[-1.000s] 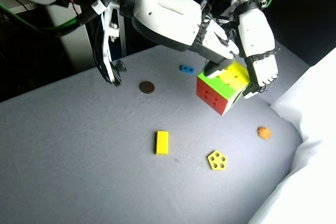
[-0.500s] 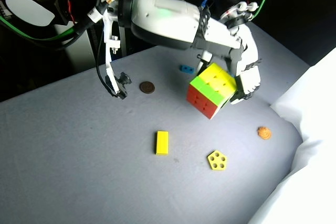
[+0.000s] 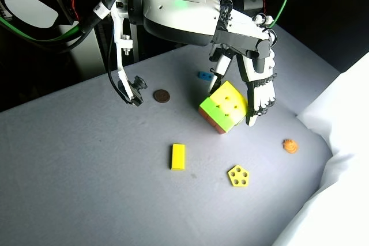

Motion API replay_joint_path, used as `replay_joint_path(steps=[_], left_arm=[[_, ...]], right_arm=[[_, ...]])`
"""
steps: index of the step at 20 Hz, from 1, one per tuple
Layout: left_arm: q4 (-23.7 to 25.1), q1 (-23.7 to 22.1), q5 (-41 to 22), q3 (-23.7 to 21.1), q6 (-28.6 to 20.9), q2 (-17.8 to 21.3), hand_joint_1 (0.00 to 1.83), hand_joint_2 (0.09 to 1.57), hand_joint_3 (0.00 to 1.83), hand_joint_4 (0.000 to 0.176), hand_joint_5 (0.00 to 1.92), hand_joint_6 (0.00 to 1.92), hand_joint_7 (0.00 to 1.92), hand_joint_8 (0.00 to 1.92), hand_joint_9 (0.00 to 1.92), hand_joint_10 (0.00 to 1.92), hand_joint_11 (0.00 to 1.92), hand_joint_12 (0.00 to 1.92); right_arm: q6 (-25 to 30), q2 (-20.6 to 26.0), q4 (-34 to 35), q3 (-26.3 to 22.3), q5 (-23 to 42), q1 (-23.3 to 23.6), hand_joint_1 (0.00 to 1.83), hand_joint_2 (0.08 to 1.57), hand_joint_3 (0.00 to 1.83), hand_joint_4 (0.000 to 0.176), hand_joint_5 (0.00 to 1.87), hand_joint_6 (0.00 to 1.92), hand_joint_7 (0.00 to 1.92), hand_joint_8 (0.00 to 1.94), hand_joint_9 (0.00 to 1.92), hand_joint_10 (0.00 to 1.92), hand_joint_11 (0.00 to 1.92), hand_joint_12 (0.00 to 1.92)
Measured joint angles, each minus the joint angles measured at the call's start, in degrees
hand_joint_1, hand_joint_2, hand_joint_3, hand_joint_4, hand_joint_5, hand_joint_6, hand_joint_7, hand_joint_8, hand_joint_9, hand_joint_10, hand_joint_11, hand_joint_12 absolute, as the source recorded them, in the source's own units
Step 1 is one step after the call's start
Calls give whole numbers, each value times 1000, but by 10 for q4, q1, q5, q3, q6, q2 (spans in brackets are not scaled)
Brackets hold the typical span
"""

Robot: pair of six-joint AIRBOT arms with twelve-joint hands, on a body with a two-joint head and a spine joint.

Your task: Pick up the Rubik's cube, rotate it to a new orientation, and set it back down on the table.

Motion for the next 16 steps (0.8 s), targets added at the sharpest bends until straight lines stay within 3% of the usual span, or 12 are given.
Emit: replay_joint_path(steps=[4,6,8,9,11,14,16], left_arm=[[7,14,1,1,-12,0,981,1134,1,0,378,205,200,858,179,1090,0,1500],[21,22,3,1,-24,0,991,1122,0,0,399,165,270,595,214,927,0,1420],[37,32,2,1,-35,0,898,1155,2,0,347,57,327,147,293,495,0,1234],[40,37,2,1,-39,0,894,1141,0,0,341,27,341,51,334,350,0,1196],[44,46,2,1,-42,3,776,1058,0,9,186,0,247,0,283,53,0,945],[43,57,4,1,-44,9,719,1040,0,25,99,1,173,1,199,4,0,764],[45,64,8,-1,-42,10,664,1020,0,47,17,0,79,0,120,0,0,637]], right_arm=[[0,0,0,0,2,0,0,1322,1,0,124,0,293,0,375,49,0,1191],[0,0,0,0,5,-4,0,1326,2,0,130,3,296,2,372,46,0,1185],[0,0,0,0,5,-4,0,1326,2,0,135,5,315,10,381,48,0,1184],[0,0,0,0,6,-4,0,1326,2,0,128,2,313,8,382,48,0,1184],[0,0,-1,0,7,-6,0,1324,1,0,132,2,309,3,390,47,0,1210],[1,0,-1,0,7,-6,0,1326,1,0,122,0,300,0,387,44,0,1208],[0,0,-1,0,7,-6,0,1326,1,0,147,8,326,4,405,44,0,1212]])
